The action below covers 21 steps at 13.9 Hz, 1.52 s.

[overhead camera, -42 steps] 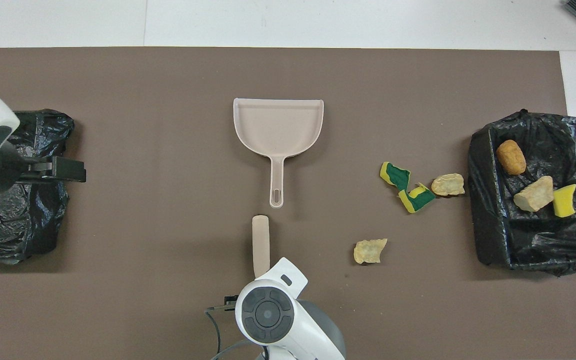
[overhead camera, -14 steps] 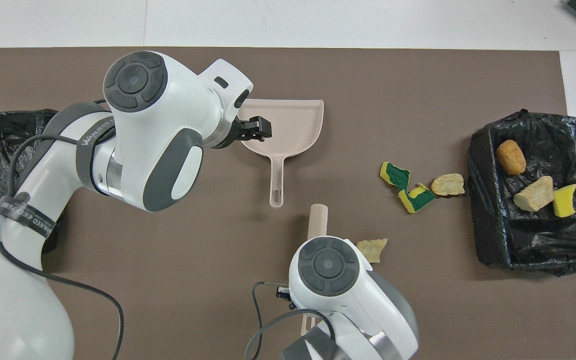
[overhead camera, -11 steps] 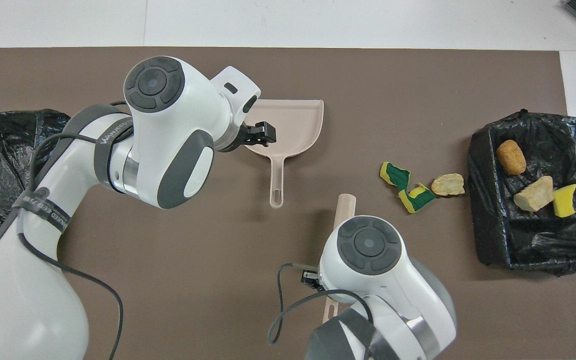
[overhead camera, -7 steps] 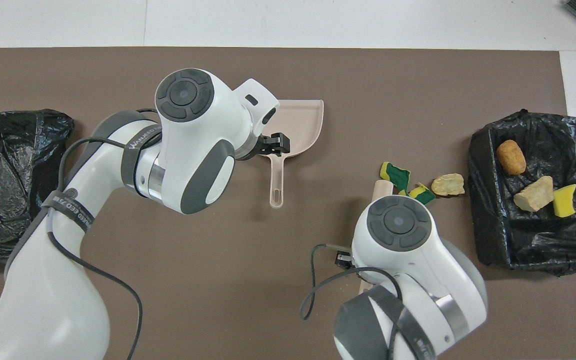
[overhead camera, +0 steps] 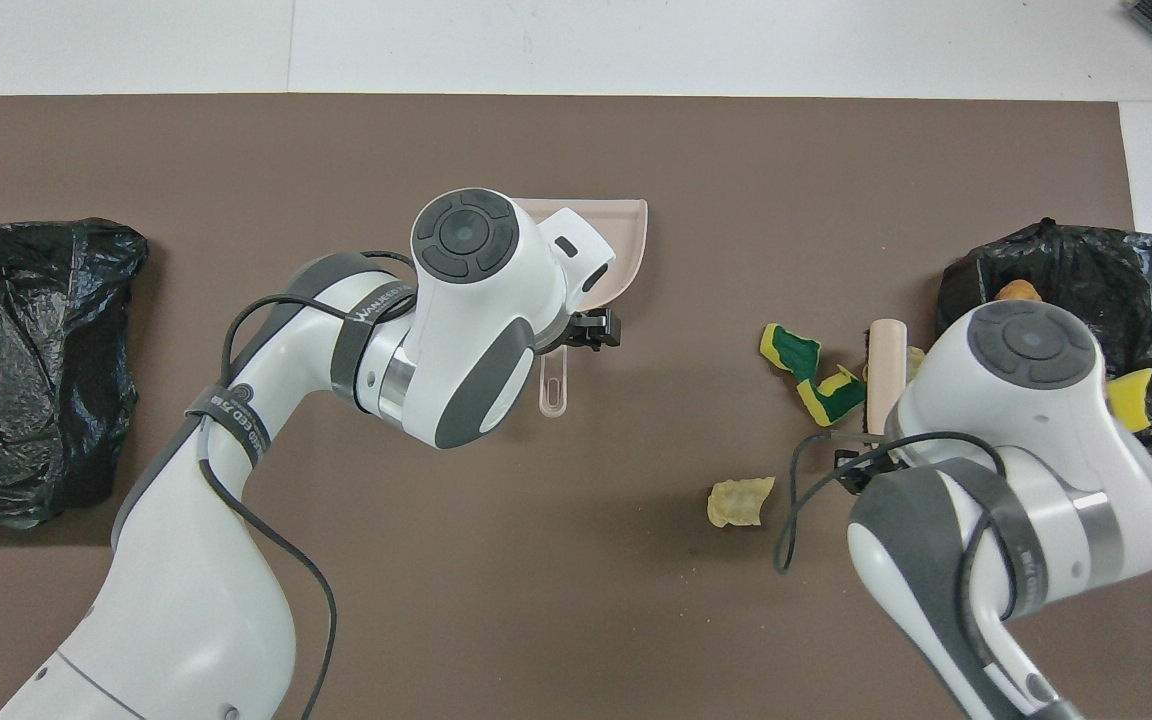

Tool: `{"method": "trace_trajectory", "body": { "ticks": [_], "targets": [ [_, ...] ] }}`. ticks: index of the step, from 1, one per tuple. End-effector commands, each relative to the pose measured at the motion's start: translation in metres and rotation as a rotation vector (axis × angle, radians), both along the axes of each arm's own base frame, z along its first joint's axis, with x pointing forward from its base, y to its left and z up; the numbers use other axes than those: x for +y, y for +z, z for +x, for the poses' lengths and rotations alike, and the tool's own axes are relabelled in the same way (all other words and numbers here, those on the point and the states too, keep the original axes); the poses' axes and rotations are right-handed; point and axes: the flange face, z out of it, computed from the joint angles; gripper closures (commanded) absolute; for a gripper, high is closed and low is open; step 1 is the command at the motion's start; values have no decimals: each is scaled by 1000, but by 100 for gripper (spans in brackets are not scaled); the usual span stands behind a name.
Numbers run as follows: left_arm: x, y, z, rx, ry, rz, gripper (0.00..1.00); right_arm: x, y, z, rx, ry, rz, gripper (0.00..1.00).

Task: Sweep and dump trash in bin
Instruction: 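Move the dustpan with the left gripper while the right gripper brings the brush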

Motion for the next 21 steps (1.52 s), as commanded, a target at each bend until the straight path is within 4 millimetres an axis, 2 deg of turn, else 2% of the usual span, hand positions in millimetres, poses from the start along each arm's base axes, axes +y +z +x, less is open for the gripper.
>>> {"method": "trace_trajectory", "body": {
  "ticks": [1, 2, 4, 5, 6, 7, 12, 16, 17, 21],
  "targets": [
    [-8, -16, -12, 8, -16, 27, 0, -33, -7, 5, -34, 98, -9, 100],
    [-10, -24, -18, 16, -25, 35, 0, -44, -8, 8, -44, 133, -1, 100],
    [-7, -22, -18, 13, -41, 68, 0, -82, -15, 13, -67, 195, 7, 100],
    [-7, -21, -20, 23, -49, 84, 5, -91, -23, 15, -73, 211, 1, 100],
    [-6, -18, -22, 42, -51, 97, 55, -97, -31, 18, -78, 210, 2, 100],
    [-6, -18, -22, 49, -51, 101, 100, -97, -34, 19, -83, 210, 4, 100],
    [-3, -12, -22, 45, -52, 101, 100, -88, -56, 14, -40, 232, 12, 100],
    [13, 27, -21, -4, -102, 111, 100, -68, -64, 12, -52, 268, 30, 100],
    [20, 34, -22, -8, -141, 132, 100, -57, -64, 11, -51, 287, 33, 100],
    [80, 47, -7, 61, -272, 196, 100, -25, -67, 8, -45, 307, 76, 100]
  ]
}}
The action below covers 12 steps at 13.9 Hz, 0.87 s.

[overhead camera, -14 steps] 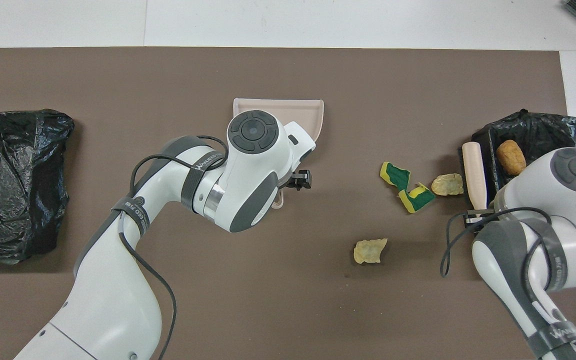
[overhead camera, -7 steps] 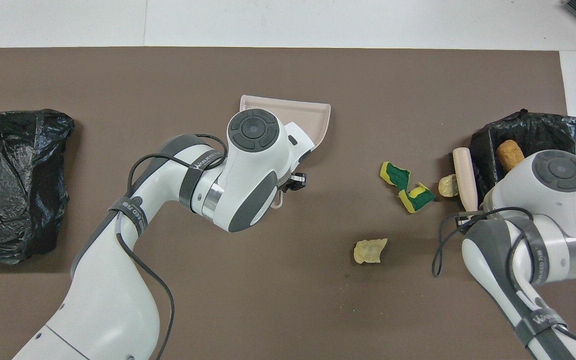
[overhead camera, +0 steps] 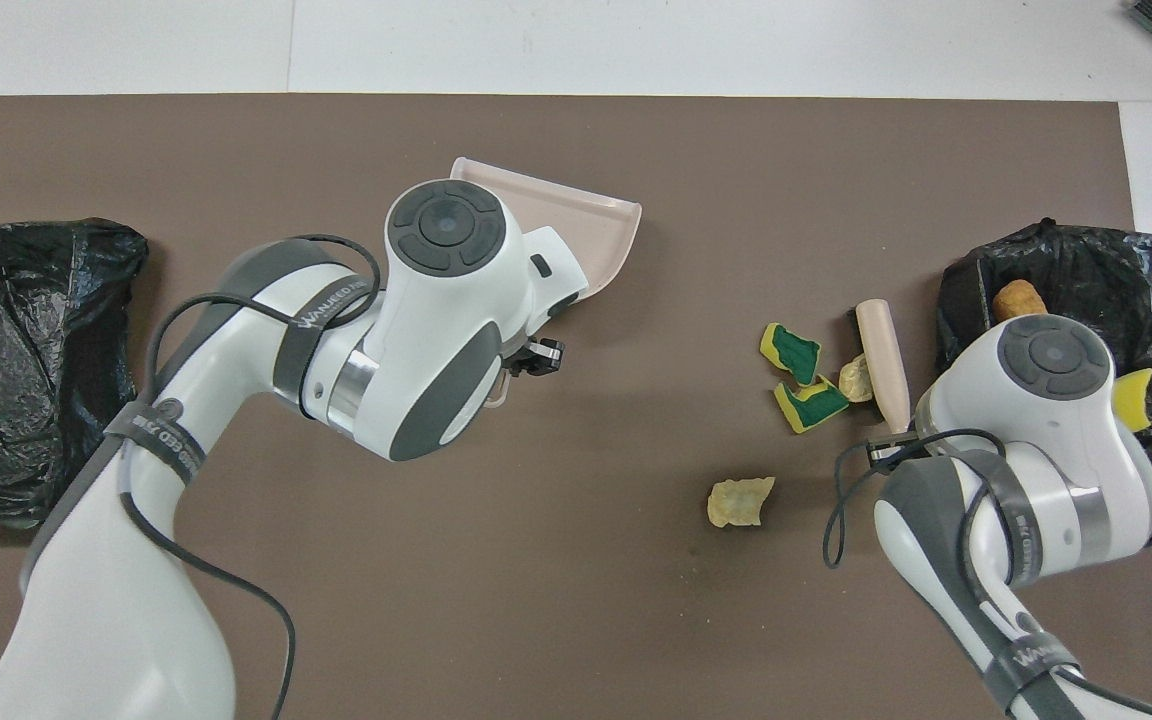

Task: Sweep and dump trash in bin
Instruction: 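Move the dustpan with the left gripper while the right gripper brings the brush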

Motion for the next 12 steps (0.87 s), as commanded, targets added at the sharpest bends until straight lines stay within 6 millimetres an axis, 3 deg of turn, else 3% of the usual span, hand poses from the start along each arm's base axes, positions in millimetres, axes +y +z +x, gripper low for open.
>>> {"method": "trace_trajectory", "body": {
  "ticks": [1, 3, 5, 7, 12],
  "targets": [
    [45, 9, 4, 33, -100, 70, 100, 26, -5, -7, 2, 28, 42, 100],
    [76, 26, -3, 34, -191, 77, 100, 43, -6, -10, 8, 12, 86, 100],
    [91, 36, -20, 38, -296, 74, 100, 59, -6, -13, 7, -4, 88, 100],
    [97, 32, -34, 58, -377, 86, 100, 75, -6, -17, 11, 4, 97, 100],
    [108, 6, -102, 142, -575, 104, 100, 103, -9, -24, 23, -20, 134, 100]
  ]
}}
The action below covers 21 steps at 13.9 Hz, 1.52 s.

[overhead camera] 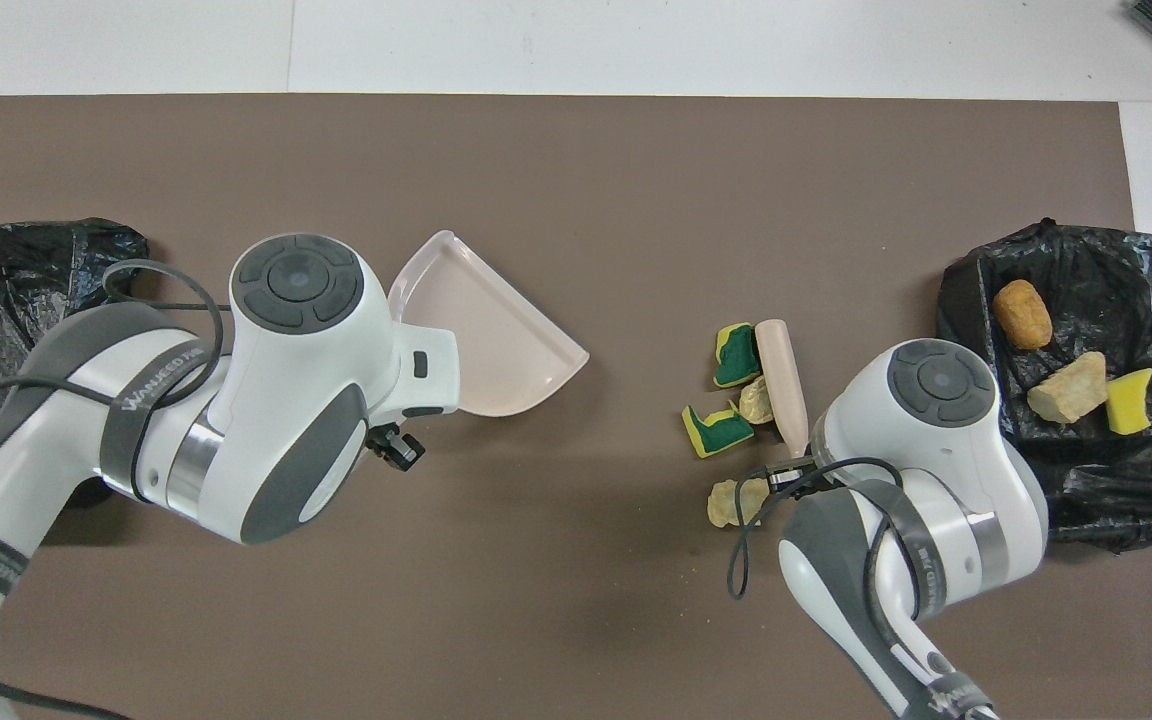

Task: Sweep and dump trash in bin
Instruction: 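Sweep the sponge and bread pieces into the dustpan with the right gripper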

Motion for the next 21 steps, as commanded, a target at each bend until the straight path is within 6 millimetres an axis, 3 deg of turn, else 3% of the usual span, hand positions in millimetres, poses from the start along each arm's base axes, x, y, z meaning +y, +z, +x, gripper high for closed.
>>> {"method": "trace_trajectory", "body": {
  "ticks": [1, 4, 9, 14, 17, 21],
  "targets": [
    [14, -6, -41, 20, -136, 14, 100, 8, -7, -5, 6, -36, 21, 100],
    [20, -11, -54, 27, -165, 13, 100, 23, -8, -6, 14, -82, 56, 100],
    [21, -11, -48, -2, -152, -3, 100, 55, -11, -15, 10, -117, 47, 100],
    [20, -11, -45, -21, -185, -21, 100, 102, -19, -26, -7, -128, 68, 100],
    [23, -17, -48, -10, -223, -26, 100, 104, -3, -18, 24, -112, 45, 100],
    [28, -19, -52, 16, -339, -44, 100, 74, 44, -14, 73, -150, 3, 100]
  ]
}}
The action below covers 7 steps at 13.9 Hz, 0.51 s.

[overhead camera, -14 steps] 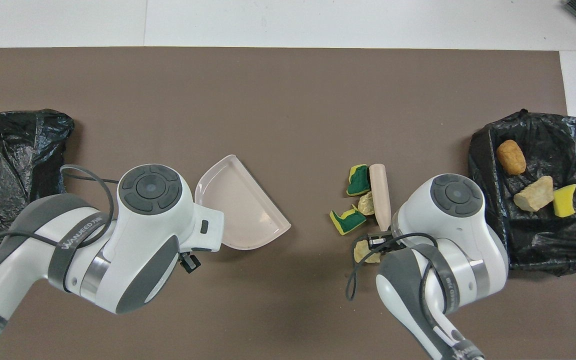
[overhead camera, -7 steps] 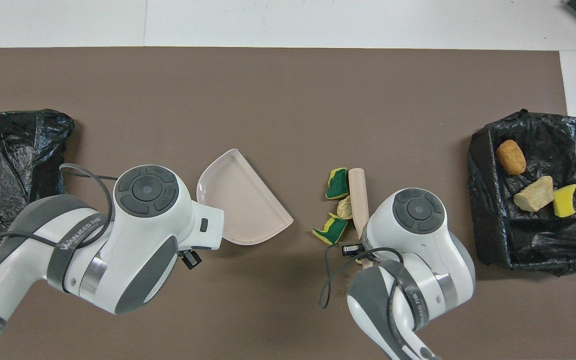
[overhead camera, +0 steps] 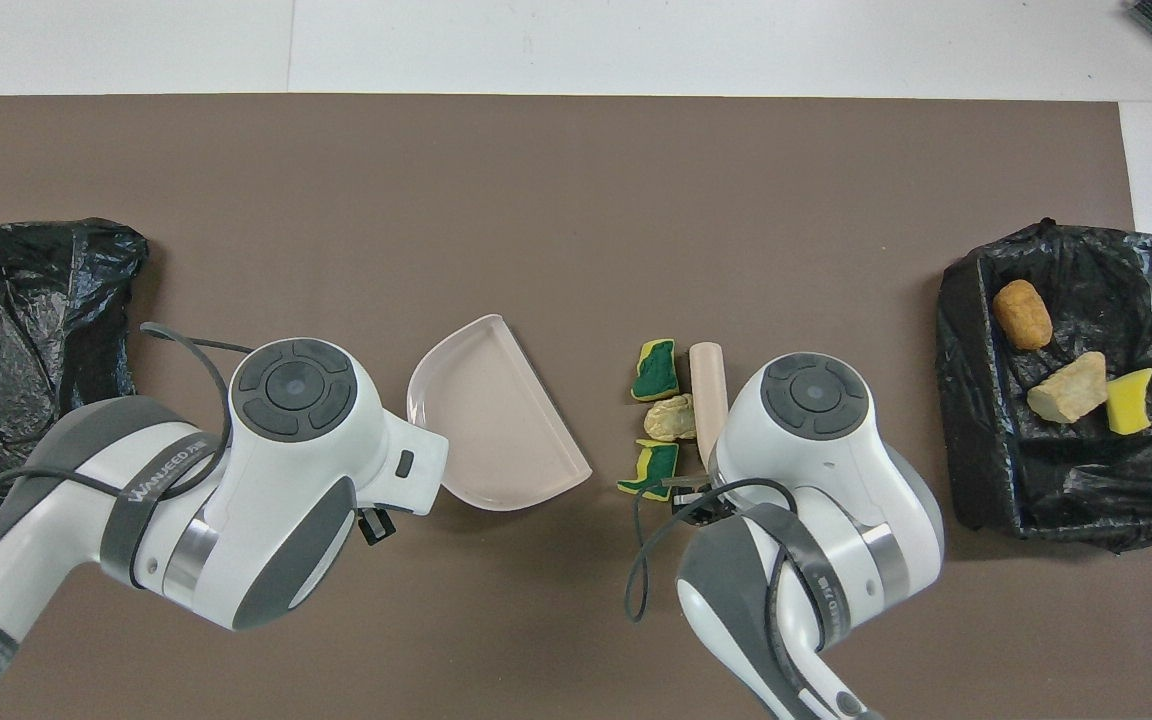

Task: Sweep and dump trash in bin
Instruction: 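Sweep the sponge and bread pieces into the dustpan with the right gripper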

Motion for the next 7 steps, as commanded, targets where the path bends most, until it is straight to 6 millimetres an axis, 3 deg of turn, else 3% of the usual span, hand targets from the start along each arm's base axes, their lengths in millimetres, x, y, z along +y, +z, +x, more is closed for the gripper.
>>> {"method": "trace_trajectory", "body": {
  "ticks": [1, 4, 7],
  "targets": [
    [16, 6, -5, -22, -51, -8, 100, -19, 29, -5, 26, -57, -27, 100],
    [19, 1, -6, -19, -102, -21, 100, -22, 42, -27, 77, -205, -119, 100],
    [21, -11, -24, -62, -129, -40, 100, -23, 38, -60, 90, -376, -227, 100]
  ]
}}
